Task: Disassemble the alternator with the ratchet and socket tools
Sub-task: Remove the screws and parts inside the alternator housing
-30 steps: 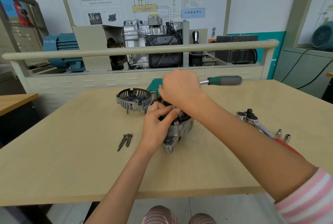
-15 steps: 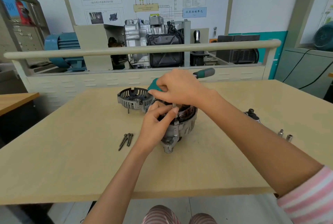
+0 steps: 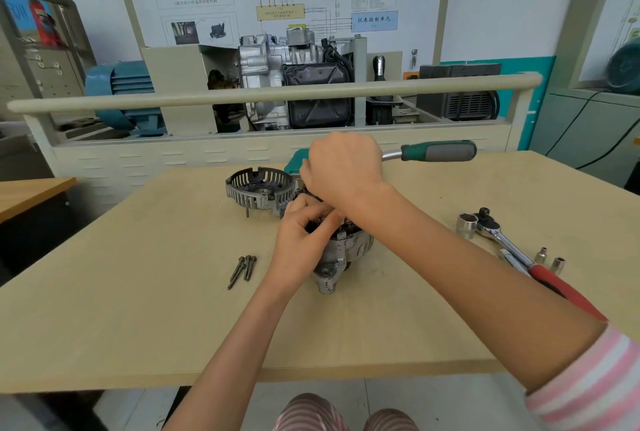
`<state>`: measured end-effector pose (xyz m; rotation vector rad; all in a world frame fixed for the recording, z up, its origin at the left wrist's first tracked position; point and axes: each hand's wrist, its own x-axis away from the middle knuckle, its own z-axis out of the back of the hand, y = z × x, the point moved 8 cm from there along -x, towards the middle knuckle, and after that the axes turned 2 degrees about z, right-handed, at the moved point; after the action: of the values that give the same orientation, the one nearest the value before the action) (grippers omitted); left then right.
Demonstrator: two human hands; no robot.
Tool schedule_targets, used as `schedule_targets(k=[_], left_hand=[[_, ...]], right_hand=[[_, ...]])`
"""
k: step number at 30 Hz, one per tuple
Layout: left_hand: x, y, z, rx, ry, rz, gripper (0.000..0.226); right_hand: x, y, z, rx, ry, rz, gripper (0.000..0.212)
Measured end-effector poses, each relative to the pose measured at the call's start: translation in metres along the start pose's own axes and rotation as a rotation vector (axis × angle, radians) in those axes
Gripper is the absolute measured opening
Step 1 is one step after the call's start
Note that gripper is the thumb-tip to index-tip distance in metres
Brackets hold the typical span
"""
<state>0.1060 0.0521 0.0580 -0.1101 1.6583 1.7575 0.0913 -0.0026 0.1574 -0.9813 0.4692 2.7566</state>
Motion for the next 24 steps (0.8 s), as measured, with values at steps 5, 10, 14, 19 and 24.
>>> schedule_targets(k=[5,10,14,19,24], left_hand=[[0.000,-0.001,0.001,0.013,-0.023,0.016,0.022],[-0.001,0.000,0.002,0.025,-0.034,0.000,0.014],[-0.003,-0.004,0.002,0.026,0.036,-0.018,0.023],[-0.001,-0.006,-0.001,0.023,0.049,-0.007,0.029],[0.001,0.000,-0.002,-0.004,-0.002,-0.013,0.029]], right_hand=[[0.004,-0.007,0.005,-0.266,-0.004,0.295,0.046],[0.005,-0.004,0.005,-0.279,-0.022,0.308,0.047],[0.002,0.002,-0.001,-0.054,-0.009,0.049,0.038],[0.002,-0.004,0.002,0.009,0.016,0.010,0.042],[0.005,-0.007,0.007,-0.118,0.056,0.235,0.040]])
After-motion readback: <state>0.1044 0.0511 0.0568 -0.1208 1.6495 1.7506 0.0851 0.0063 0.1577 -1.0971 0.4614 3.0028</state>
